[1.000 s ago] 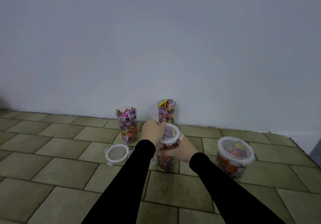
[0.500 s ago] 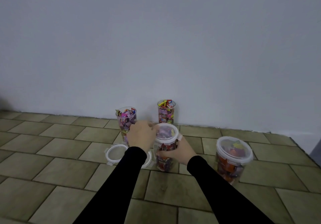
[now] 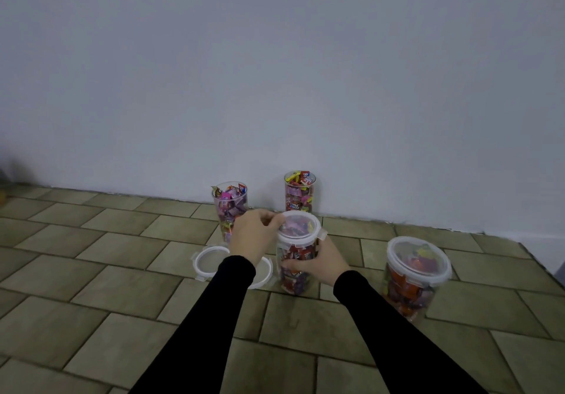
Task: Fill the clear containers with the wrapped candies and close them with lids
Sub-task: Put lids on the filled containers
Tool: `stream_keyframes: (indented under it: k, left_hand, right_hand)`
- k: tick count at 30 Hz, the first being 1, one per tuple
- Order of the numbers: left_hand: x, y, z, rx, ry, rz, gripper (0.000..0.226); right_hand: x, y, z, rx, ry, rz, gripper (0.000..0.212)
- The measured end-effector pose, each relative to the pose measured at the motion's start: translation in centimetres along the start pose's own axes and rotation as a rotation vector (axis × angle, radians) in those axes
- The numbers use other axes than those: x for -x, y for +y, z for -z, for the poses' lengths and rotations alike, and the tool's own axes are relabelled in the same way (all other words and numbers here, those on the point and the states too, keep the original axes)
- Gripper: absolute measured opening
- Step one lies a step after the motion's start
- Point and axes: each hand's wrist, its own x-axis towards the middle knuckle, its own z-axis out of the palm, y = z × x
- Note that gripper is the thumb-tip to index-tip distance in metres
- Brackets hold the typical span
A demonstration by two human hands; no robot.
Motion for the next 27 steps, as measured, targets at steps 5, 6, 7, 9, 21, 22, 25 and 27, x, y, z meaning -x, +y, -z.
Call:
stream_keyframes:
  k: [5, 6, 7, 9, 21, 22, 25, 27]
  left_hand:
    - [0.7, -1.7, 1.2, 0.057, -0.206, -0.117, 0.038]
    - [0.8, -1.8, 1.1, 0.049, -0.194, -0.124, 0.04]
    - [0.9, -1.9, 1.0, 0.056, -0.176, -0.127, 0.041]
    - [1.1, -2.0, 0.6, 0.06, -0.133, -0.14, 0.04]
    - [2.0, -4.4, -2.1, -0.087, 0.028, -0.329, 0.042]
    - [1.8, -4.5, -2.1, -0.123, 0.044, -0.371, 0.044]
    - [1.7, -3.7, -2.5, -0.177, 0.201, -0.459, 0.046]
    - [2.0, -1.6, -3.3, -0.24, 0.284, -0.487, 0.043]
  right_hand:
    - [-0.1, -0.2, 0.6, -0.005, -0.054, -0.023, 0.064]
    - [-0.1, -0.3, 0.5, -0.006, -0.058, -0.031, 0.064]
    - [-0.1, -0.2, 0.5, -0.005, -0.056, -0.037, 0.065]
    - [-0.1, 0.0, 0.2, -0.005, -0.026, -0.041, 0.071]
    - [-0.8, 1.0, -0.2, 0.024, 0.036, -0.044, 0.087]
    - [-0.9, 1.2, -0.2, 0.032, 0.036, -0.035, 0.087]
    - [-0.9, 1.5, -0.2, 0.05, 0.034, -0.027, 0.081]
    - [-0.8, 1.4, -0.2, 0.063, 0.053, 0.011, 0.071]
